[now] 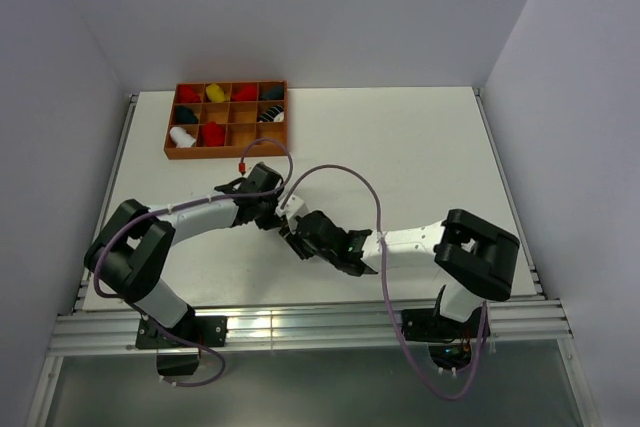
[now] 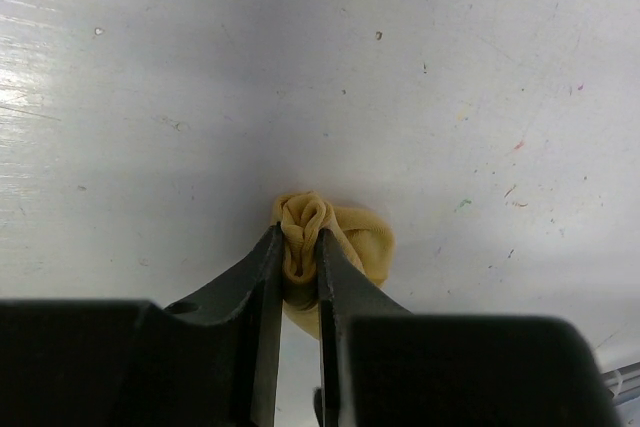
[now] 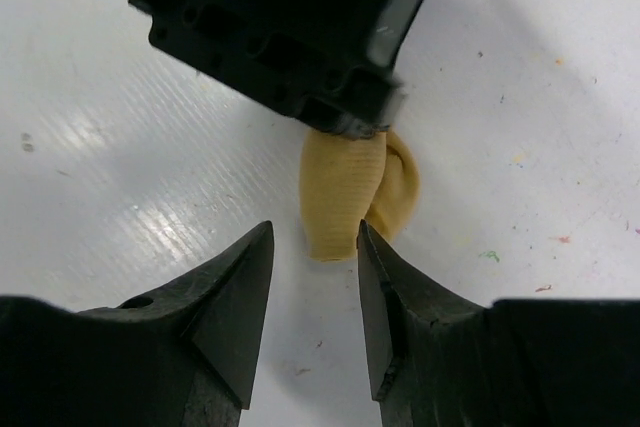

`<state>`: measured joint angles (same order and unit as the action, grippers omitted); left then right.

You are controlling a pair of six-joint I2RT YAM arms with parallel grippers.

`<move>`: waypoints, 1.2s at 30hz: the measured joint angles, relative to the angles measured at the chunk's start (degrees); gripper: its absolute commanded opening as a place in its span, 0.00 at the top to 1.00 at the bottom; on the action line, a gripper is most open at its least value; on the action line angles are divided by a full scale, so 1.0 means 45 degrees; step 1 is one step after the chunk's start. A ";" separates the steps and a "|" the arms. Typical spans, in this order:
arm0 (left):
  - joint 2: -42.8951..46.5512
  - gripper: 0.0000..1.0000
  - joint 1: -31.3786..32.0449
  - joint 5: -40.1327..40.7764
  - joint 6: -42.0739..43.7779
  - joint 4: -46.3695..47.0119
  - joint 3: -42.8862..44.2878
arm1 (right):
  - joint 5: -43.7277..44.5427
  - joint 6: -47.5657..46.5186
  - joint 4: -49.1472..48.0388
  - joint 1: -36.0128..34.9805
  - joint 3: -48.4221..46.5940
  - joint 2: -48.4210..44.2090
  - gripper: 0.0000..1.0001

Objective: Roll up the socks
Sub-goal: Roll the sock at the center of the board.

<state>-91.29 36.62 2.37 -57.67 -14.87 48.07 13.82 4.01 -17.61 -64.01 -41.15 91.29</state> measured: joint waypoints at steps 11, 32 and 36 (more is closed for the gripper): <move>-0.0160 0.83 0.0053 -0.0029 0.0010 -0.0141 0.0185 | 0.2239 -0.1229 -0.0175 -0.0738 -0.0835 0.2089 0.79; 0.2249 0.14 -0.0918 0.0427 -0.0685 -0.0505 -0.0102 | -0.3084 0.1044 0.0121 0.2215 -0.0733 0.1447 1.00; 0.3609 0.14 -0.1360 0.0777 -0.1117 -0.0194 -0.0709 | -0.5119 0.1729 0.0209 0.3133 -0.0777 0.1496 1.00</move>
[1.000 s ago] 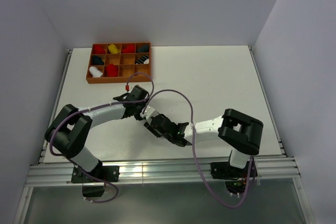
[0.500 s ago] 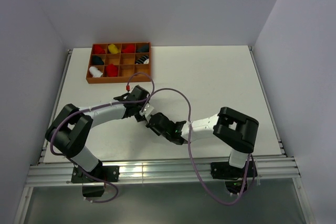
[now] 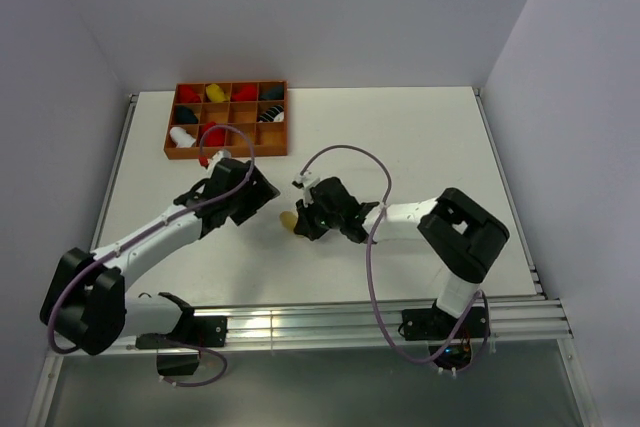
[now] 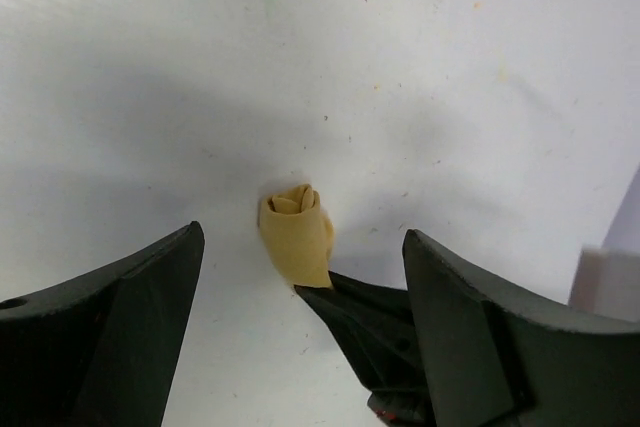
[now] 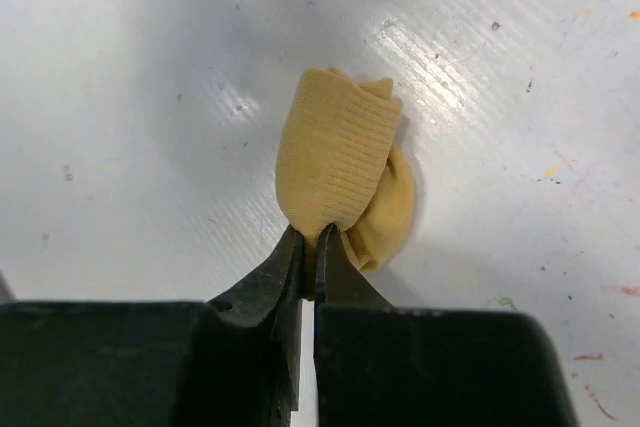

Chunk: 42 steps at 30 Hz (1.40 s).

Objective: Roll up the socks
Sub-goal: Roll the sock at the center of the board.

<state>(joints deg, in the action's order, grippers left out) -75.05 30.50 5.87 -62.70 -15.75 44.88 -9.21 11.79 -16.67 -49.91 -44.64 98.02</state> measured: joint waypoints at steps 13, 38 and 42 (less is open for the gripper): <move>0.0510 0.18 0.1307 -0.0534 -0.1384 0.2419 -0.2851 | -0.7237 0.3628 -0.1554 0.3118 -0.0699 0.2492 1.00; -0.2268 0.33 0.1734 -0.0549 -0.2268 0.4954 -0.2433 | -1.0933 0.9335 -0.5280 0.4371 -0.0889 0.5421 1.00; -0.2336 0.32 0.1792 -0.0379 -0.2273 0.4901 -0.2346 | -1.0933 0.9612 -0.5357 0.4401 -0.0884 0.5474 1.00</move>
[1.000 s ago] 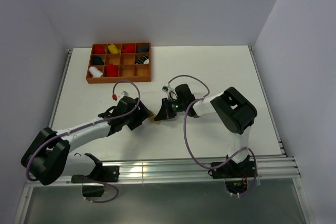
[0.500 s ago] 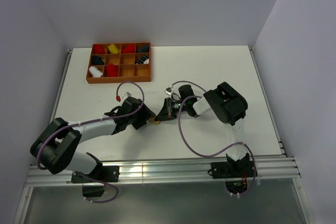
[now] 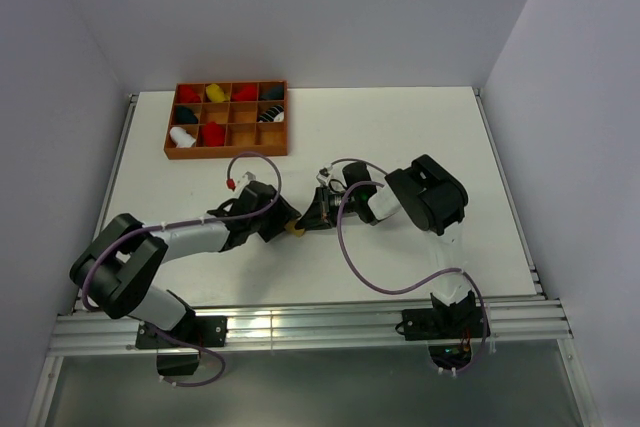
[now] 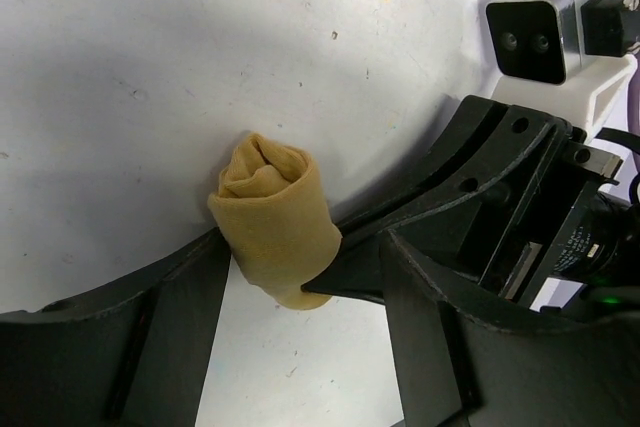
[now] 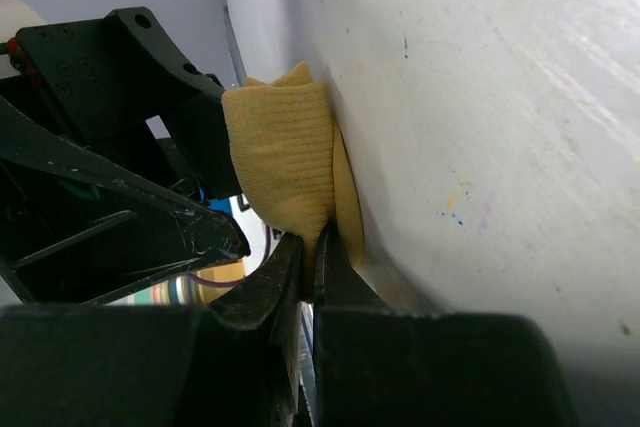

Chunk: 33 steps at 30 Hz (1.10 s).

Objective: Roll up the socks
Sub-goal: Roll the sock at the center of the board, then pick up the sock at the center of the board.

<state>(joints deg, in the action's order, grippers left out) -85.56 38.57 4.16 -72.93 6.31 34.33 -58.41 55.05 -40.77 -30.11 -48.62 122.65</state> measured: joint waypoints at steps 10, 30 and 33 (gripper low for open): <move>-0.0238 0.45 0.0398 0.1054 0.0053 -0.1394 0.0699 | 0.0068 0.0525 -0.0146 0.0107 0.0005 0.0087 1.00; -0.2424 1.00 0.0884 0.1753 0.0534 -0.3725 0.3599 | 0.3915 -0.2482 0.4940 0.0087 0.0617 -0.3536 0.52; -0.2467 1.00 0.0918 0.1846 0.0704 -0.4114 0.3876 | 0.5513 -0.3551 0.7111 0.0097 0.0636 -0.5212 0.49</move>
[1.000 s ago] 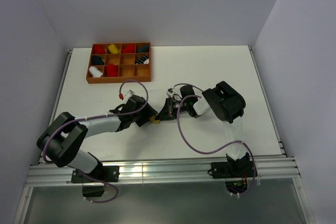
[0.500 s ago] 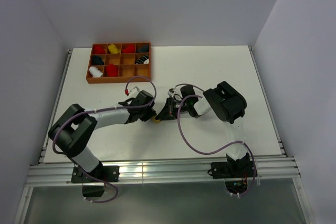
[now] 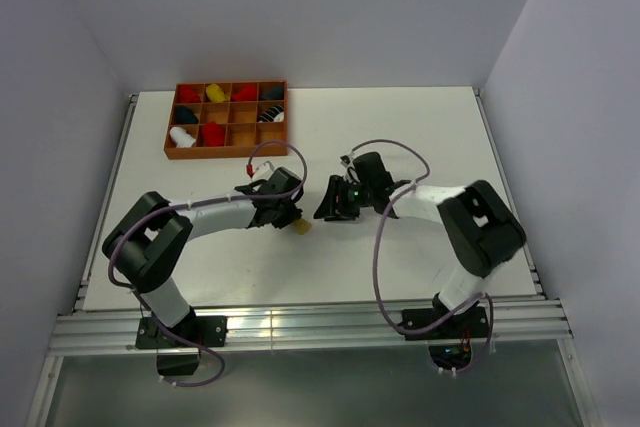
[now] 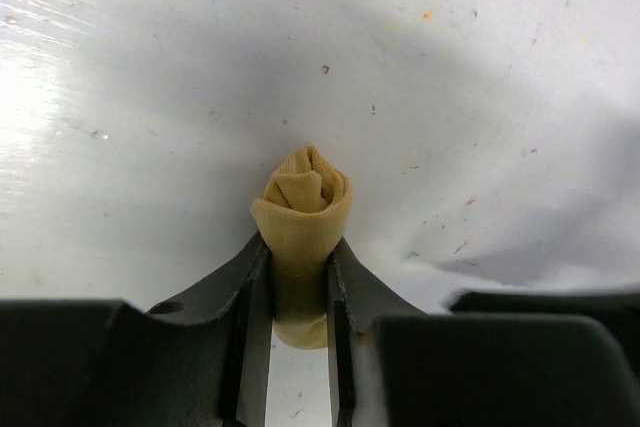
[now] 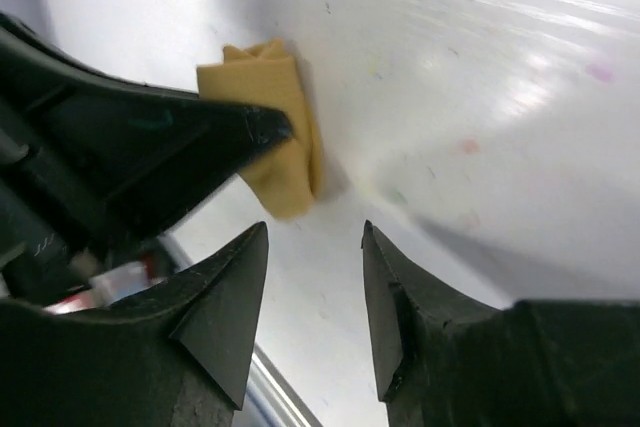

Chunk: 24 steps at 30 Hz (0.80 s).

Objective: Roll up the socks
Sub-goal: Pick up the sock at the center of the board, then place the sock in the storage box.

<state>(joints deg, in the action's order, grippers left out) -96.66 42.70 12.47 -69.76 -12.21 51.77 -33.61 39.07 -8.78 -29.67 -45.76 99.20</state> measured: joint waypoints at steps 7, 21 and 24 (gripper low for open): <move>-0.0151 1.00 0.0058 0.0826 0.0942 -0.2788 0.1569 | 0.3468 -0.1734 0.4138 0.0000 -0.0301 -0.4153 0.47; 0.0170 1.00 -0.2618 0.2497 0.3832 -0.4488 0.7067 | 0.8743 -0.2657 0.7237 0.0019 -0.0758 -1.1205 0.19; 0.0141 1.00 -0.3599 0.2705 0.4522 -0.4075 0.7669 | 0.9559 -0.2662 0.7184 0.0019 -0.0748 -1.2240 0.17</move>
<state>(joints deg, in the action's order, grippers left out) -96.03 26.50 24.64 -49.41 -30.55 86.28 9.41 27.09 23.55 -29.58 -49.12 44.12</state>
